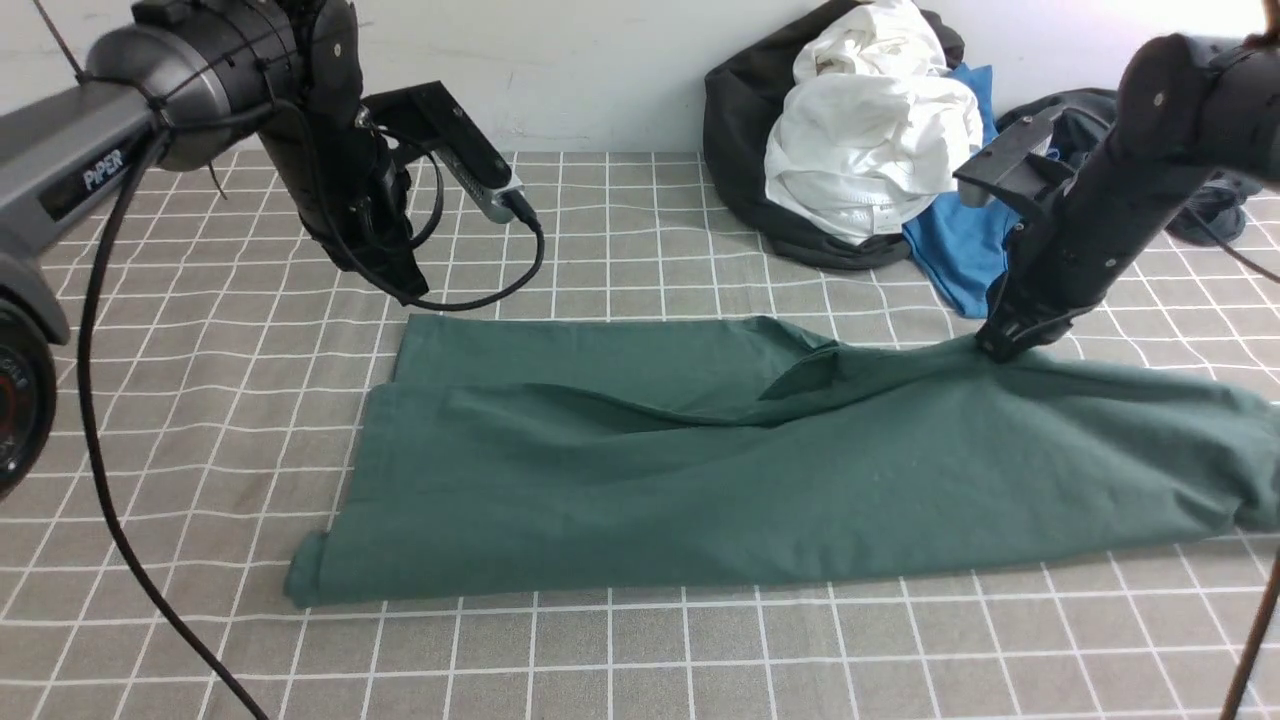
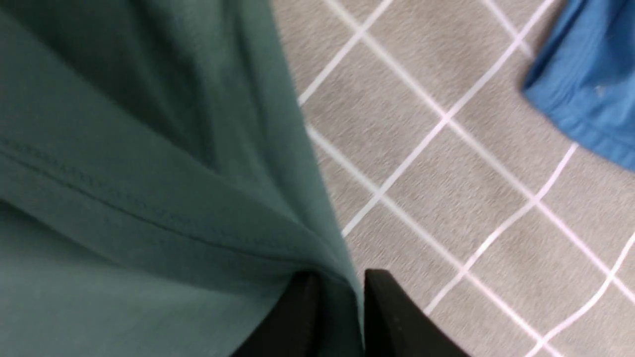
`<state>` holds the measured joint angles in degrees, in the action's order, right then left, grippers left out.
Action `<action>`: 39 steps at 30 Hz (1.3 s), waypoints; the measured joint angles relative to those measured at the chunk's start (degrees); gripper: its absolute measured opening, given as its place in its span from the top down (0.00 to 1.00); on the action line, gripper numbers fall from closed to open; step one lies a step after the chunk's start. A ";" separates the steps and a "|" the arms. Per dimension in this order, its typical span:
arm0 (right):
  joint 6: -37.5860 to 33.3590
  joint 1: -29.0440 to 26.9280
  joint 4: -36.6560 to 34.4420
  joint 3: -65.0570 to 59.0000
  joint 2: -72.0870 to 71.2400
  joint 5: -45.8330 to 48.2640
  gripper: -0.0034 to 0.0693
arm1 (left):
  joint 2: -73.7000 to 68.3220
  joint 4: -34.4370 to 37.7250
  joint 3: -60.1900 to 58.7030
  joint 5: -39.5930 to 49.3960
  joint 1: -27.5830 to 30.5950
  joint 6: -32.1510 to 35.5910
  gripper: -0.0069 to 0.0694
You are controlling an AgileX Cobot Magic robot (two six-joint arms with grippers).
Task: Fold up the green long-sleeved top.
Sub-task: Use both arms to drag the lower edge of the fabric forward and fold it over the upper edge
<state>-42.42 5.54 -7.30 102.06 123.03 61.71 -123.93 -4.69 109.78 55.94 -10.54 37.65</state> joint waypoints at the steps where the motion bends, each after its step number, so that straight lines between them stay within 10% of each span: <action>1: 0.77 0.00 0.29 0.23 0.29 -0.80 0.68 | -0.67 0.13 0.00 -0.62 0.00 -0.76 0.88; 11: 8.62 0.00 3.58 5.25 0.44 2.98 0.36 | -1.84 4.39 0.29 7.50 0.04 -5.86 0.65; 21: 7.22 0.00 -3.07 5.96 0.44 5.21 0.35 | -7.46 18.24 0.29 4.14 0.04 12.91 0.40; 30: 6.05 0.00 -4.47 5.98 0.44 5.20 0.35 | -10.13 20.17 0.47 3.99 0.12 15.38 0.43; 39: 6.02 0.00 -4.64 5.98 0.44 5.20 0.35 | -10.13 21.05 0.58 5.69 0.12 15.38 0.83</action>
<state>-36.40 5.54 -11.94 108.04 123.48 66.91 -134.07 16.36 110.36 61.62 -10.42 53.03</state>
